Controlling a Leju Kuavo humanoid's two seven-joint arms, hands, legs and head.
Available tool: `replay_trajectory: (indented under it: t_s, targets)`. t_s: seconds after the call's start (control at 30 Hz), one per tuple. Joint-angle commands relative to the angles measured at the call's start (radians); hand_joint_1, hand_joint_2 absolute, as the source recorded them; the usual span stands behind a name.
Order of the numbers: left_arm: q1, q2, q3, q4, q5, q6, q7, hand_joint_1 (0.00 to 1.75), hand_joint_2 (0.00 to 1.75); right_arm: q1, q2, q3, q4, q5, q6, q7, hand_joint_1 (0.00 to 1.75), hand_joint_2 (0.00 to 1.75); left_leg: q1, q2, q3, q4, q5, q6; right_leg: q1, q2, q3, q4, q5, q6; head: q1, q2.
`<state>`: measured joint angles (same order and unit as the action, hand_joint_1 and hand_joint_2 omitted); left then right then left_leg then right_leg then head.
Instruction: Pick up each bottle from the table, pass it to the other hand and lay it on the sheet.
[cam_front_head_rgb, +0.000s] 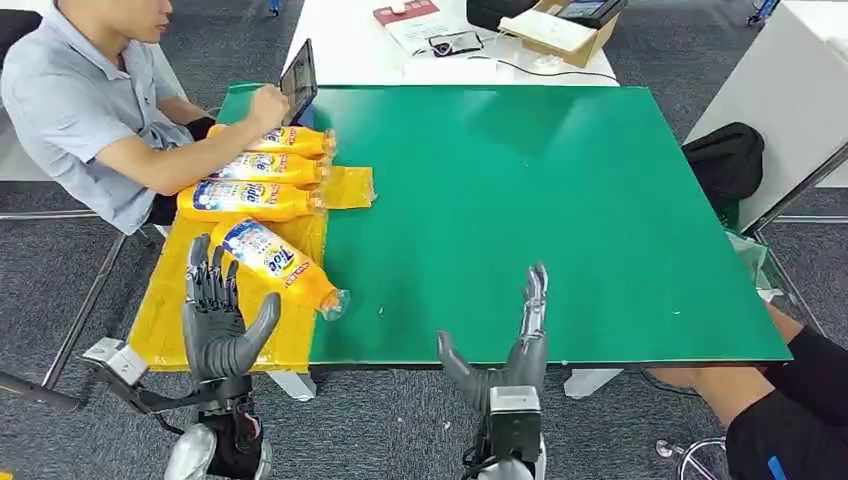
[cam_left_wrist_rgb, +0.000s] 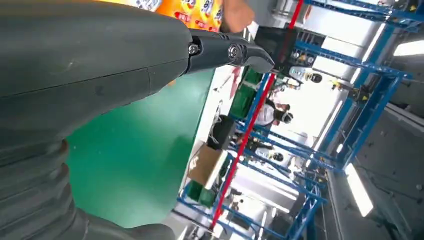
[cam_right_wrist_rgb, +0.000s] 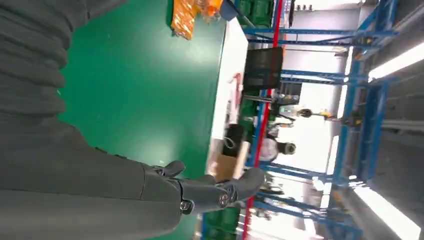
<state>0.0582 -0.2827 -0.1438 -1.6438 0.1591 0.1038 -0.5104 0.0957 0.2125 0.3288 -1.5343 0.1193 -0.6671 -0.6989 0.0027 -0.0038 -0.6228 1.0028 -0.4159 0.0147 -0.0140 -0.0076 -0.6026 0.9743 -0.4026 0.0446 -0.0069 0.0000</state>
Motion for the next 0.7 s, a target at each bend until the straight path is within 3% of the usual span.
replay_trajectory:
  t_s: [0.03, 0.07, 0.1, 0.3, 0.43, 0.5, 0.53, 0.6, 0.63, 0.7]
  targets:
    - [-0.007, 0.037, -0.024, 0.028, -0.003, 0.014, -0.001, 0.0, 1.75, -0.037, -0.01, -0.021, 0.119, -0.054, 0.049, 0.001, 0.0, 1.75, 0.0, 0.001, 0.003, -0.001, 0.0, 0.0, 0.0, 0.001, 0.002, -0.001, 0.0, -0.001, 0.0, 0.0]
    - [-0.007, 0.037, -0.024, 0.028, -0.003, 0.014, -0.001, 0.0, 1.75, -0.037, -0.01, -0.021, 0.119, -0.054, 0.049, 0.001, 0.0, 1.75, 0.0, 0.002, 0.005, -0.001, -0.001, -0.001, 0.001, 0.002, 0.004, -0.001, -0.001, -0.002, 0.0, 0.0]
    - [0.002, 0.038, -0.021, 0.018, -0.003, 0.017, -0.001, 0.0, 1.75, -0.039, -0.003, -0.029, 0.141, -0.066, 0.068, 0.001, 0.0, 0.0, 0.001, 0.001, 0.005, -0.001, -0.001, -0.001, 0.001, 0.001, 0.004, -0.002, -0.001, -0.001, 0.0, 0.0]
    - [0.035, 0.03, 0.0, -0.026, -0.003, 0.075, -0.03, 0.0, 1.75, -0.07, 0.05, -0.05, 0.268, -0.008, 0.039, 0.001, 0.0, 0.0, 0.001, 0.004, 0.006, -0.002, -0.002, -0.001, 0.001, 0.004, 0.005, -0.002, 0.0, -0.002, 0.0, 0.0]
    - [0.018, 0.025, 0.003, -0.018, 0.034, 0.085, -0.058, 0.0, 1.75, -0.067, 0.025, -0.035, 0.237, -0.093, 0.167, 0.055, 0.0, 0.0, 0.0, 0.0, 0.006, -0.001, -0.002, -0.001, 0.001, 0.001, 0.005, -0.001, -0.002, -0.002, 0.0, 0.0]
    - [0.005, 0.027, -0.001, -0.014, 0.052, 0.082, -0.07, 0.0, 1.75, -0.05, 0.028, -0.056, 0.201, -0.09, 0.173, 0.038, 0.0, 0.0, 0.001, 0.001, 0.007, -0.001, -0.002, -0.001, 0.001, 0.002, 0.007, -0.001, -0.002, -0.002, -0.001, 0.0]
    - [-0.001, 0.025, -0.003, -0.013, 0.058, 0.083, -0.073, 0.0, 1.75, -0.049, 0.026, -0.055, 0.2, -0.095, 0.186, 0.05, 0.0, 1.75, 0.001, 0.001, 0.005, 0.0, -0.002, -0.001, 0.001, 0.002, 0.005, 0.0, -0.002, -0.002, 0.0, 0.0]
    - [-0.006, 0.025, -0.006, -0.012, 0.071, 0.086, -0.082, 0.0, 1.75, -0.043, 0.01, -0.037, 0.195, -0.057, 0.197, 0.06, 0.0, 1.75, 0.001, 0.0, 0.005, -0.001, -0.002, -0.001, 0.001, 0.001, 0.005, 0.0, -0.002, -0.002, 0.0, 0.0]
    - [-0.015, 0.026, -0.009, -0.003, 0.071, 0.09, -0.083, 0.0, 0.0, -0.034, 0.005, -0.03, 0.189, -0.034, 0.188, 0.044, 0.0, 1.75, 0.0, -0.001, 0.004, -0.001, -0.001, -0.001, 0.0, 0.0, 0.004, -0.001, -0.001, -0.001, 0.0, 0.0]
    - [-0.013, 0.033, -0.003, -0.007, 0.068, 0.099, -0.09, 0.0, 0.0, -0.016, 0.01, -0.017, 0.177, -0.01, 0.168, 0.024, 0.0, 1.75, 0.001, -0.001, 0.005, -0.001, -0.001, -0.001, 0.001, -0.001, 0.005, 0.0, -0.002, -0.002, 0.0, 0.0]
